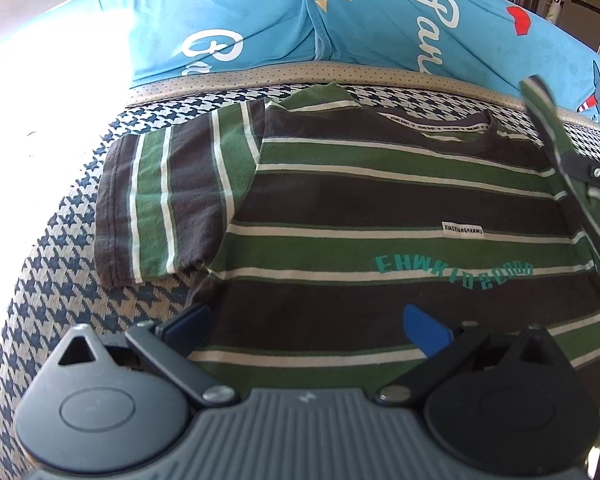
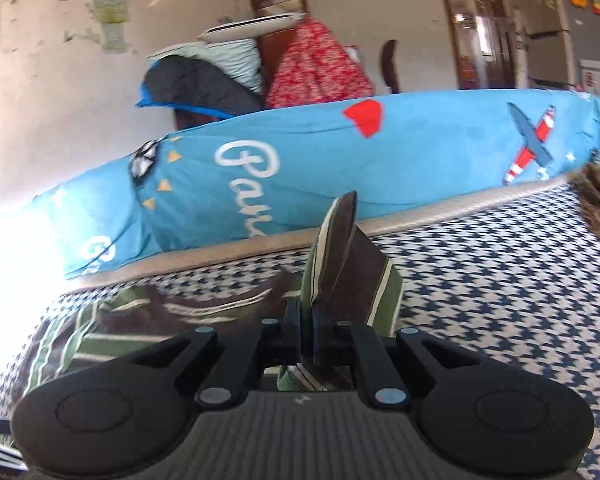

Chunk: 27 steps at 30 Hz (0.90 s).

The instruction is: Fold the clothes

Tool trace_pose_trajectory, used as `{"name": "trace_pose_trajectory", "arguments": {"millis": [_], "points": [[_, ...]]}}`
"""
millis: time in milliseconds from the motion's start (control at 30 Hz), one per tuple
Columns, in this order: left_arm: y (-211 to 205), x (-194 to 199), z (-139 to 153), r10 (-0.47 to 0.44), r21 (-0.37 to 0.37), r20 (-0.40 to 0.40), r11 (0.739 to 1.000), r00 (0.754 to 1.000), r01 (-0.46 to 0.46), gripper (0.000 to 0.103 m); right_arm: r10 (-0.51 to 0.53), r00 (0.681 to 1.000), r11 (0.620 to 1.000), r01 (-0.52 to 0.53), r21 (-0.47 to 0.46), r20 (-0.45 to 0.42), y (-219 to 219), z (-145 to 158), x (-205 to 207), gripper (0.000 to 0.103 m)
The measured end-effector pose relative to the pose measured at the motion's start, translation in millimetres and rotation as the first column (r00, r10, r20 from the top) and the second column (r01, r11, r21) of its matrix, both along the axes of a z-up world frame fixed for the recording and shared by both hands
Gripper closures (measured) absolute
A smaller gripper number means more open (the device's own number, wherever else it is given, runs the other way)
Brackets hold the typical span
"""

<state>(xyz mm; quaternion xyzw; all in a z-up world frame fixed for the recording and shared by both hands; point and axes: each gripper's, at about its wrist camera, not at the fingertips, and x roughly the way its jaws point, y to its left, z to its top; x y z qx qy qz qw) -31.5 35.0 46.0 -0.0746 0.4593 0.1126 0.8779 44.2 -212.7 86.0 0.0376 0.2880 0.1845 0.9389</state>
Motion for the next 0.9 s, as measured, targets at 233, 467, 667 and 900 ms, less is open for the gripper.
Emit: {"name": "trace_pose_trajectory", "arguments": {"millis": [233, 467, 667, 900], "points": [[5, 0, 2, 0.014, -0.006, 0.004, 1.000, 1.000, -0.014, 0.000, 0.184, 0.981, 0.983, -0.185, -0.013, -0.052, 32, -10, -5, 0.071], [7, 1, 0, 0.020, -0.012, -0.007, 1.000, 1.000, -0.020, 0.000, 0.054, 0.994, 0.998, -0.052, 0.029, -0.097, 7, -12, 5, 0.069], [10, 1, -3, 0.036, -0.024, -0.022, 0.999, 0.999, -0.037, 0.000, 0.031, 0.987, 0.999, -0.030, 0.011, -0.155, -1, -23, 11, 0.069], [9, 0, -3, 0.039, -0.020, -0.026, 0.999, 0.999, -0.040, 0.000, 0.040, 0.987, 0.999, -0.037, 0.024, -0.153, 0, -28, 14, 0.069]]}}
